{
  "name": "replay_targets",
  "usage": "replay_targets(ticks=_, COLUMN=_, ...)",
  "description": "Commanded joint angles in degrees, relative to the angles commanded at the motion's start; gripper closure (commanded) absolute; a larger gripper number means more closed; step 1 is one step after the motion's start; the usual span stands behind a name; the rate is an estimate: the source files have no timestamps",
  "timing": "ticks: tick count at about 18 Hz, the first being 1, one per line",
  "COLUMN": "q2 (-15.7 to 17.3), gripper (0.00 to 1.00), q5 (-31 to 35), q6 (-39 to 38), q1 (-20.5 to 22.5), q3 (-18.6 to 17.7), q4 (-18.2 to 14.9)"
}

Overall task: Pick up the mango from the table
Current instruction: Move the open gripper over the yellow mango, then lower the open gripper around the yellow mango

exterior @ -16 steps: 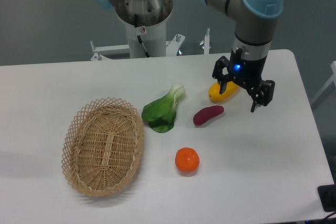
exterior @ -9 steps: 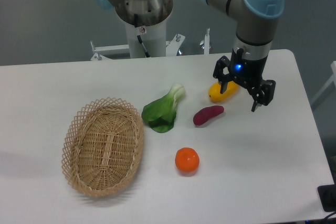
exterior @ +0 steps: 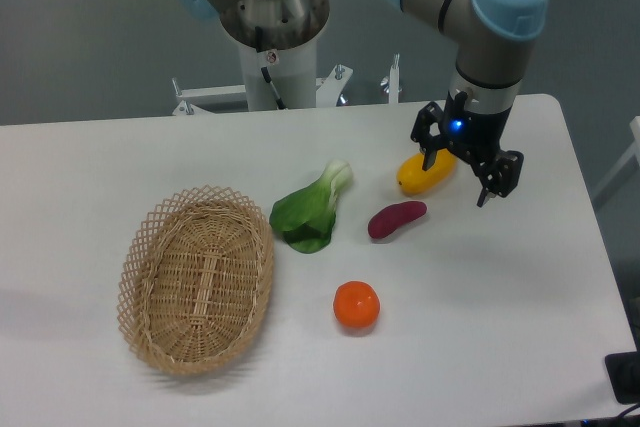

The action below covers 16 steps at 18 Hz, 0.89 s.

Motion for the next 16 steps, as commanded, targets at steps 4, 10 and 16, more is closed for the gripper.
replay_targets(ticks=4, q2=1.05, gripper=0.00, q5=1.92, q6=6.91, q1=1.32, q3=-4.82, q4=1.58)
replay_targets(ticks=10, q2=1.05, gripper=0.00, q5=3.87, q6=13.54, q1=4.92, q3=-12.04, q4=8.78)
replay_targets(ticks=16, q2=0.44, gripper=0.00, q5=5.71, q6=14.77, q1=7.83, q3=-14.51, q4=8.88)
